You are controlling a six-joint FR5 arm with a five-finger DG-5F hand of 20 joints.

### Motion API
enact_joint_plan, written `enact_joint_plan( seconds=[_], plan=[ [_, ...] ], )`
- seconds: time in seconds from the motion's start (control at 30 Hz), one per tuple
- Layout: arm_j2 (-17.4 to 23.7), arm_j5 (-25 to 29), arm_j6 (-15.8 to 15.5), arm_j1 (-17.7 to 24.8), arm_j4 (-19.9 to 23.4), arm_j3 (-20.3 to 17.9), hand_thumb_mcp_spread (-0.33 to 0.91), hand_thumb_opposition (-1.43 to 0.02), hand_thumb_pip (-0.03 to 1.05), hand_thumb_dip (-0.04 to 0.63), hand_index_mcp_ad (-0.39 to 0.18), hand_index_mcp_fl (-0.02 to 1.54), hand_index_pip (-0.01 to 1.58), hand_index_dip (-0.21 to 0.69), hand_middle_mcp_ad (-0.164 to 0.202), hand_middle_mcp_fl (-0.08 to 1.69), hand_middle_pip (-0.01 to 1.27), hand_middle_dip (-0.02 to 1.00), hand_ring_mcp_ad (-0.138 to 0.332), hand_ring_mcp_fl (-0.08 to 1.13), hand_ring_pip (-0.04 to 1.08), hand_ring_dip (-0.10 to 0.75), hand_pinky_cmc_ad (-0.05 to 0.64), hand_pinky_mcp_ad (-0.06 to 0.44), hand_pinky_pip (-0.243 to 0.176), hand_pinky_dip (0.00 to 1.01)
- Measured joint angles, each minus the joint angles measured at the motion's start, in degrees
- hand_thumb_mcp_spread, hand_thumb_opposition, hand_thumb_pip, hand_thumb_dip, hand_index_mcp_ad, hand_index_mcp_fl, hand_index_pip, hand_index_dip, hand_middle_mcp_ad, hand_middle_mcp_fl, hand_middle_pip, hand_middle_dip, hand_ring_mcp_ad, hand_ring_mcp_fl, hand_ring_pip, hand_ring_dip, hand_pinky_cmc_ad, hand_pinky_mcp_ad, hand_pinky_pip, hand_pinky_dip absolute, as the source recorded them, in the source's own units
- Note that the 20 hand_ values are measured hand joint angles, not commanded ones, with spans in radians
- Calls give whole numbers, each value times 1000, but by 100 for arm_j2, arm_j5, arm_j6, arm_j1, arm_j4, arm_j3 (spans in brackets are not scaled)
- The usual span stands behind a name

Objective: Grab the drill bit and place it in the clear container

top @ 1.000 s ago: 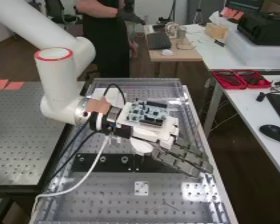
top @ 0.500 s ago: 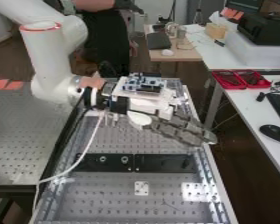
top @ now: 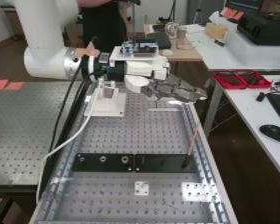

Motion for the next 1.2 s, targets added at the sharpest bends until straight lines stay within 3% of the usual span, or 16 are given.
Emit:
enact_joint_plan(
  seconds=[0.43, 1.2],
  plan=[
    [220, -42, -63, 227, -98, -144, 518, -955, 494, 269, -106, 887, 1075, 265, 63, 337, 124, 173, 168, 47, 98, 56, 230, 133, -58, 192],
    [192, -24, -35, 227, -154, -110, 518, -955, 494, 269, -106, 888, 1070, 271, 63, 347, 126, 173, 168, 45, 101, 54, 230, 134, -58, 188]
  ],
)
